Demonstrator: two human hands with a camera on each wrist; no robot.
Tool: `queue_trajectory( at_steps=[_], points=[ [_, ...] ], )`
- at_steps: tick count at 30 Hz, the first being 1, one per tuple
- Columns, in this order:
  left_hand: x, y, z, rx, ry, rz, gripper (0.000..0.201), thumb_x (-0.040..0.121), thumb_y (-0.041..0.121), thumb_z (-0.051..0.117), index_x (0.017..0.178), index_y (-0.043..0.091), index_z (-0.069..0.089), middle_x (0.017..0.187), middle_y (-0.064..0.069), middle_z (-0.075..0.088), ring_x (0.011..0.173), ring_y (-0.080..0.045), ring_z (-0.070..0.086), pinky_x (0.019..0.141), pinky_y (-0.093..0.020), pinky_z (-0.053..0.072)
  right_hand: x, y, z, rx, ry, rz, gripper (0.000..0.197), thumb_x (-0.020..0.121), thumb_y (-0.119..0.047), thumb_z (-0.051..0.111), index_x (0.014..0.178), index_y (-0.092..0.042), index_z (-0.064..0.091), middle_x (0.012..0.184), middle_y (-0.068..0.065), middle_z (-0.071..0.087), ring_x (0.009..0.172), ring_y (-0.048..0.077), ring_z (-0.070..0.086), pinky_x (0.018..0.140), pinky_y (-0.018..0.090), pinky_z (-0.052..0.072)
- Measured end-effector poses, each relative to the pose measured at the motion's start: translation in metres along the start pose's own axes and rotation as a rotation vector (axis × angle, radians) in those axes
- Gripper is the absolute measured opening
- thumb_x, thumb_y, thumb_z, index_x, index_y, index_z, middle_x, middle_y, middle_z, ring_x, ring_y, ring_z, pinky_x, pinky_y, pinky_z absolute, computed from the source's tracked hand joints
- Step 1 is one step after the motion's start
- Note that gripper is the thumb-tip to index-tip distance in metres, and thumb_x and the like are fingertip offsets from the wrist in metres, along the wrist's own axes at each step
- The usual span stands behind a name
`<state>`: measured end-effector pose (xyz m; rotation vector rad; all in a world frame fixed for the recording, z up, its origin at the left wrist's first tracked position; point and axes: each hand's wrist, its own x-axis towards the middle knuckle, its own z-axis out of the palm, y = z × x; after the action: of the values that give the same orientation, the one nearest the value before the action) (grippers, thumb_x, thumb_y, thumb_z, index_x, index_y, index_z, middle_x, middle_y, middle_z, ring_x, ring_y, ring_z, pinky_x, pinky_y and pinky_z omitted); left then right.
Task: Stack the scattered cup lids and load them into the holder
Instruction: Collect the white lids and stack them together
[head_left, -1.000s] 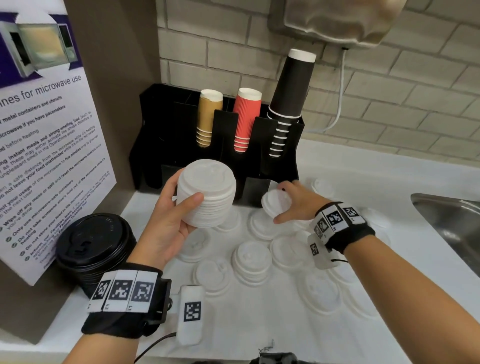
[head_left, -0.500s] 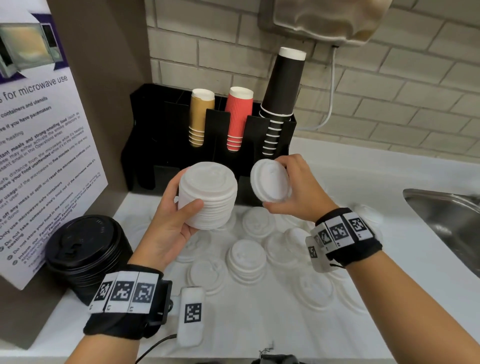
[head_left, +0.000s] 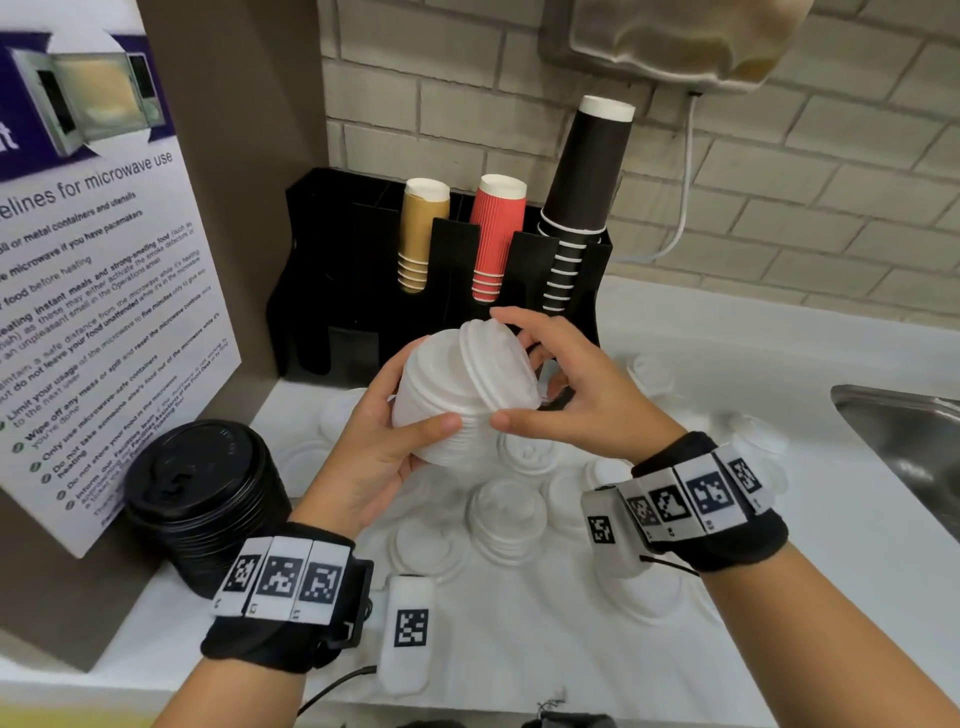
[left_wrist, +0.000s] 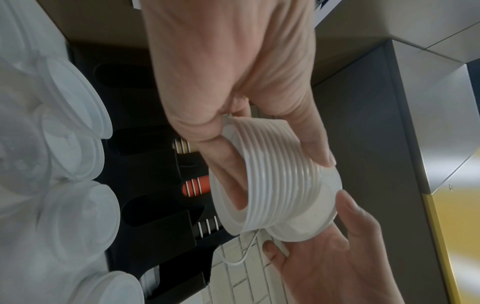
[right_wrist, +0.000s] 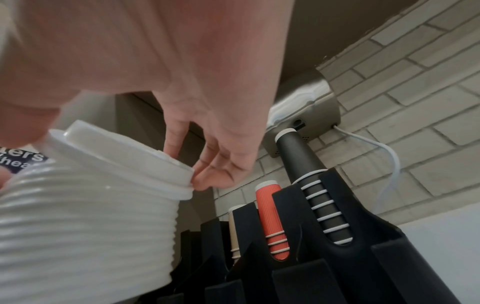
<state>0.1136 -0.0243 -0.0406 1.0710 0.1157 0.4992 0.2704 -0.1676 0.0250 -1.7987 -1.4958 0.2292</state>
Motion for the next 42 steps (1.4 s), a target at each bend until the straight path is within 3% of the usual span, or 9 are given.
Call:
queue_trajectory(
  at_steps=[6,10,19,23,25,28,31,35,42],
  points=[
    [-0.001,0.0,0.001,0.05,-0.038,-0.033,0.085,0.04,0.037,0.097,0.118,0.047,0.063,0.125,0.005,0.065,0.115,-0.016,0.063,0.076,-0.025,0.056,0.006,-0.01,0.0,-0.077,-0.064,-0.022,0.078,0.075,-0.036,0.079,0.142,-0.031,0.041,0.117,-0.004,0.046,0.106,-0.003,0.043,0.087,0.004,0.034],
    [-0.001,0.0,0.0,0.055,-0.047,-0.058,0.087,0.038,0.037,0.098,0.117,0.047,0.064,0.121,0.005,0.067,0.113,-0.016,0.064,0.075,-0.024,0.056,0.012,-0.016,-0.002,-0.052,-0.17,-0.002,0.074,0.075,-0.027,0.081,0.139,-0.032,0.045,0.12,0.0,0.043,0.116,0.013,0.044,0.099,0.021,0.039],
    [-0.002,-0.003,-0.004,-0.008,0.012,-0.056,0.103,0.034,0.038,0.099,0.128,0.036,0.057,0.124,0.0,0.066,0.113,-0.017,0.065,0.076,-0.026,0.056,0.015,-0.01,0.003,-0.047,-0.157,-0.053,0.083,0.066,-0.051,0.079,0.138,-0.041,0.038,0.123,-0.012,0.042,0.113,-0.001,0.044,0.081,0.009,0.039],
    [-0.001,0.002,-0.016,-0.052,0.124,0.006,0.11,0.028,0.036,0.1,0.128,0.031,0.055,0.119,0.003,0.068,0.112,-0.014,0.065,0.078,-0.026,0.057,0.014,0.009,0.003,-0.012,-0.007,0.099,0.047,0.085,-0.037,0.068,0.128,-0.026,0.052,0.116,-0.002,0.05,0.102,0.008,0.051,0.077,0.012,0.042],
    [0.001,0.004,-0.024,-0.076,0.166,0.036,0.091,0.047,0.022,0.094,0.128,0.03,0.054,0.12,0.004,0.067,0.116,-0.016,0.063,0.08,-0.025,0.058,0.01,0.02,0.007,-0.221,-0.201,0.152,0.038,0.087,-0.03,0.069,0.122,-0.02,0.058,0.113,0.002,0.054,0.097,0.01,0.052,0.081,0.017,0.042],
    [0.002,0.008,-0.03,-0.071,0.186,0.069,0.067,0.068,0.004,0.067,0.128,0.029,0.053,0.121,0.004,0.066,0.117,-0.017,0.062,0.077,-0.026,0.058,0.0,0.034,0.031,-0.47,-0.713,0.329,0.071,0.073,-0.047,0.078,0.134,-0.033,0.045,0.124,0.0,0.048,0.111,0.017,0.049,0.096,0.034,0.045],
    [0.003,0.011,-0.03,-0.047,0.156,0.092,0.063,0.07,0.004,0.065,0.126,0.031,0.054,0.119,0.006,0.067,0.111,-0.013,0.065,0.075,-0.025,0.057,-0.012,0.044,0.058,-0.584,-0.876,0.399,0.095,0.064,-0.047,0.083,0.141,-0.037,0.029,0.126,0.003,0.042,0.111,0.022,0.046,0.094,0.038,0.046],
    [0.003,0.013,-0.029,-0.038,0.138,0.109,0.069,0.069,0.006,0.074,0.13,0.03,0.052,0.12,0.007,0.067,0.115,-0.015,0.064,0.076,-0.026,0.057,-0.016,0.05,0.064,-0.57,-0.826,0.366,0.086,0.066,-0.031,0.083,0.136,-0.031,0.034,0.118,0.005,0.042,0.106,0.025,0.049,0.085,0.038,0.05],
    [0.002,0.024,-0.029,-0.026,0.149,0.11,0.107,0.039,0.037,0.098,0.134,0.027,0.05,0.125,0.005,0.065,0.117,-0.015,0.062,0.078,-0.025,0.056,-0.003,0.054,0.011,-0.243,-0.383,0.326,0.077,0.065,-0.026,0.087,0.128,-0.031,0.043,0.129,-0.003,0.045,0.117,0.019,0.044,0.101,0.033,0.039]
  ],
)
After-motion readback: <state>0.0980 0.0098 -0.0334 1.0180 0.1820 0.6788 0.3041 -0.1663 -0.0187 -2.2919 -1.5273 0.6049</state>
